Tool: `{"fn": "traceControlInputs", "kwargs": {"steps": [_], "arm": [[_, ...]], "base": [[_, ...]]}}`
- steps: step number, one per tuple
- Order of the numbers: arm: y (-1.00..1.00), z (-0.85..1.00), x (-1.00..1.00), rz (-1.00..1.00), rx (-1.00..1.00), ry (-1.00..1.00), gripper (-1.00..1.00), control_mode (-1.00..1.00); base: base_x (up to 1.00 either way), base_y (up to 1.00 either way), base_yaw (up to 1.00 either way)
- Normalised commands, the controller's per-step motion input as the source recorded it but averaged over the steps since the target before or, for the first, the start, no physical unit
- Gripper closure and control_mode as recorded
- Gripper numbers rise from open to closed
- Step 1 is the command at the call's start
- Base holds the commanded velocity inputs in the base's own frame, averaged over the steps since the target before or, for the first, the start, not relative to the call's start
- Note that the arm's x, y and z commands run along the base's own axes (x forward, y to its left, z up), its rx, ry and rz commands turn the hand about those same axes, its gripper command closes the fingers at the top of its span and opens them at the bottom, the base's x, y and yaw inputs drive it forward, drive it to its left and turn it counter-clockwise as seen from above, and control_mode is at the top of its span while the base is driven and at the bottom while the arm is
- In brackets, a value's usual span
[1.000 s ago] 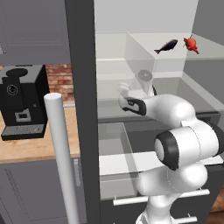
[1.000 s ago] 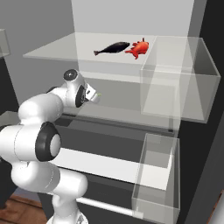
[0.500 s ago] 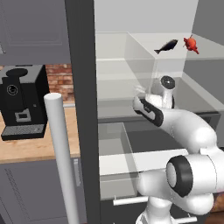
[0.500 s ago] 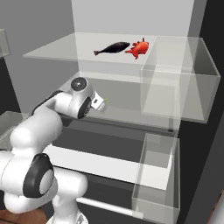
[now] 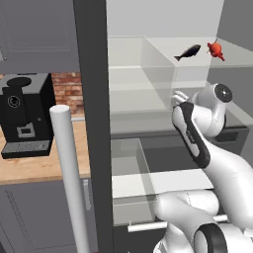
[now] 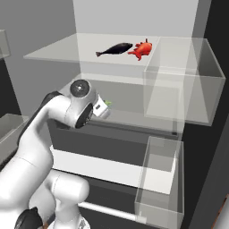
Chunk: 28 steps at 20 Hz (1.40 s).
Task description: Gather the carrot and eggplant from the fridge and place them on a tray on the dining counter. Then gather the fishs from the fridge and place them on the other tray.
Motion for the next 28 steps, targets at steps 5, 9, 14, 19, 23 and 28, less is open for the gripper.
{"fn": "traceControlInputs", "kwargs": {"steps": [5,9,14,19,23,28], "arm": [[-0.09,0.50,-0.97,-0.01,0.03,0.00,1.00,-1.00],[-0.03,0.05,-0.99,0.00,0.00,0.01,1.00,-1.00],[-0.09,0.00,-1.00,0.02,0.00,0.00,1.00,-1.00],[0.00,0.03,-1.00,0.02,0.00,0.00,1.00,-1.00],[0.00,0.20,-1.00,0.01,0.00,0.00,1.00,-1.00],[0.11,0.12,-0.72,0.00,-0.01,0.06,1.00,-1.00]], "base": [[0.00,0.00,0.00],[0.00,0.00,0.00],[0.00,0.00,0.00],[0.00,0.00,0.00],[0.00,0.00,0.00],[0.00,0.00,0.00]]}}
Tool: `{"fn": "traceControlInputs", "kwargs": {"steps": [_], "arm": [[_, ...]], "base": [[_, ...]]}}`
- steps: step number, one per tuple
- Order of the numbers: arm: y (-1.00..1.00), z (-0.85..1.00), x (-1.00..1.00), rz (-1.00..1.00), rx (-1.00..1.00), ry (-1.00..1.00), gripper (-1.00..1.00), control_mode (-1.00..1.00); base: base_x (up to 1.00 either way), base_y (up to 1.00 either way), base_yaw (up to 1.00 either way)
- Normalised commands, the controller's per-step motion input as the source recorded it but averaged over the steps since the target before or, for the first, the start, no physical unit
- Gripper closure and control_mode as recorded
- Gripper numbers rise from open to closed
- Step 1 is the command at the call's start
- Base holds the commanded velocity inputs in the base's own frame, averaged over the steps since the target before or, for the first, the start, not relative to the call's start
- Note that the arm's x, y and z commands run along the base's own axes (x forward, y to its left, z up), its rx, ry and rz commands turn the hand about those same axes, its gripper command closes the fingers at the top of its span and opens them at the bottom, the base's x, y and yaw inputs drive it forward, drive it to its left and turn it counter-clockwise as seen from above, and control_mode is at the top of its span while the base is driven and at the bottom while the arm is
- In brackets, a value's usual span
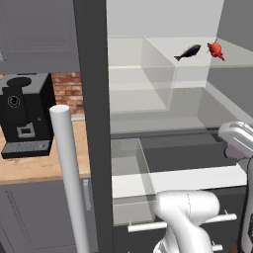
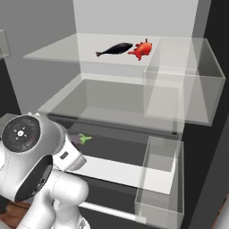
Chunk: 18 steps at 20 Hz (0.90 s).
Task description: Gather the carrot and eggplant from the fridge and place them on a tray on the dining counter. Then gather the fishs from the fridge and place them on the other tray.
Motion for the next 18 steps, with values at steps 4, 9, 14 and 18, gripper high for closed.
{"fn": "traceControlInputs", "kwargs": {"steps": [4,9,14,18], "arm": [[0.22,-0.14,-0.16,0.00,-0.04,0.08,1.00,-1.00],[0.10,-0.12,-0.22,0.01,-0.01,0.00,1.00,-1.00],[0.00,0.00,0.00,0.00,0.00,0.00,1.00,1.00],[0.00,0.00,0.00,0.00,0.00,0.00,1.00,1.00]], "base": [[0.00,0.00,0.00],[0.00,0.00,0.00],[-0.80,0.31,0.03],[-0.76,0.59,-0.01]]}}
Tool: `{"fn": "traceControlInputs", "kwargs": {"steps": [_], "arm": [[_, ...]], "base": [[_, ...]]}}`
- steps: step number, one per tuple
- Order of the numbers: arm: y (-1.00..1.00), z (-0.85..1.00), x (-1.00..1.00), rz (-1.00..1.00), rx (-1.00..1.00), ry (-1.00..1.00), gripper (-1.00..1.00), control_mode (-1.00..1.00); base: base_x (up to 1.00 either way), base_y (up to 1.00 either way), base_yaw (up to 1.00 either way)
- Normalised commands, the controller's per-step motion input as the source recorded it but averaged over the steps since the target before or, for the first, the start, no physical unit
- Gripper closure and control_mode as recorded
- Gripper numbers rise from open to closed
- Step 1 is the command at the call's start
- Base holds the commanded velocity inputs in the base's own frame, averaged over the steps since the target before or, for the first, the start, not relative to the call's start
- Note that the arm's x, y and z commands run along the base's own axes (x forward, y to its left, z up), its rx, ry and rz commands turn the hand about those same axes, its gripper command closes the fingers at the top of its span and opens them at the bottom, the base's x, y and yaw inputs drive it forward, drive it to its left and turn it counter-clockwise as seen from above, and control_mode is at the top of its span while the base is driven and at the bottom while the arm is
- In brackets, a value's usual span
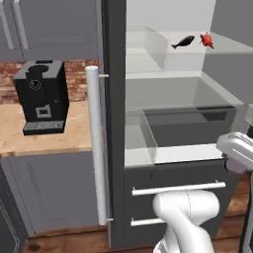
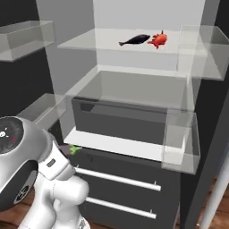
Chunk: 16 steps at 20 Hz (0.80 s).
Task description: Gather the carrot and eggplant from the fridge and place them on a tray on the dining counter. Then gather the fishs from the fridge and place them on the other tray.
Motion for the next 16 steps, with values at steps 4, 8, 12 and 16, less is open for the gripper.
{"fn": "traceControlInputs", "kwargs": {"steps": [4,8,12,16], "arm": [[0.00,0.00,0.00,0.00,0.00,0.00,1.00,1.00],[0.00,0.00,0.00,0.00,0.00,0.00,1.00,1.00],[0.00,0.00,0.00,0.00,0.00,0.00,1.00,1.00],[0.00,0.00,0.00,0.00,0.00,0.00,1.00,1.00]], "base": [[-0.76,0.41,-0.21],[-0.69,0.09,-0.46],[-0.57,0.02,-0.62],[-0.49,0.05,-0.65]]}}
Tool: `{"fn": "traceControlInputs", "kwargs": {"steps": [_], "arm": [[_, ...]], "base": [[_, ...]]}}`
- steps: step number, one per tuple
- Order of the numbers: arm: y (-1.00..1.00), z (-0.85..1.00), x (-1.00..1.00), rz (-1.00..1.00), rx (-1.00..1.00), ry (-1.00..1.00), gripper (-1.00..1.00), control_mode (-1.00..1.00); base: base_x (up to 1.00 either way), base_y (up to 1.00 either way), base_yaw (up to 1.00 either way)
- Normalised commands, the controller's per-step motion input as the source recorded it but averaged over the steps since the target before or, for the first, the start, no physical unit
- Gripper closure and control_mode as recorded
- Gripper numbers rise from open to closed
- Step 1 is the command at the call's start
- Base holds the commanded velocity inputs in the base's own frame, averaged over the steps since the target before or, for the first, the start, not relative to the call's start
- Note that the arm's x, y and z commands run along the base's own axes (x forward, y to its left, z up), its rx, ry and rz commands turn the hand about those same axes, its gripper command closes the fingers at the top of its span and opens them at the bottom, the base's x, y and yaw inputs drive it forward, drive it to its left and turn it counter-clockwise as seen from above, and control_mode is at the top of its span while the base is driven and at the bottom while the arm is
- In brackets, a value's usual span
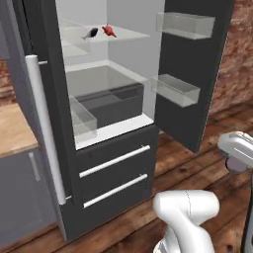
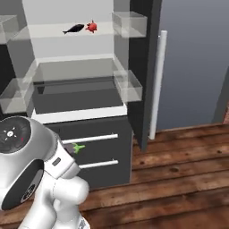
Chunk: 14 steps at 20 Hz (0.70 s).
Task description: Gather the carrot and eggplant from the fridge and place them on a tray on the dining counter. Then gather the fishs from the fridge and place them on the other tray.
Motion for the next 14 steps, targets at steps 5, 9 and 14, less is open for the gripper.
{"fn": "traceControlInputs", "kwargs": {"steps": [5,9,14], "arm": [[0.00,0.00,0.00,0.00,0.00,0.00,1.00,1.00],[0.00,0.00,0.00,0.00,0.00,0.00,1.00,1.00],[0.00,0.00,0.00,0.00,0.00,0.00,1.00,1.00]], "base": [[-0.36,0.00,-0.66],[-0.10,0.00,-0.67],[0.00,0.00,-0.64]]}}
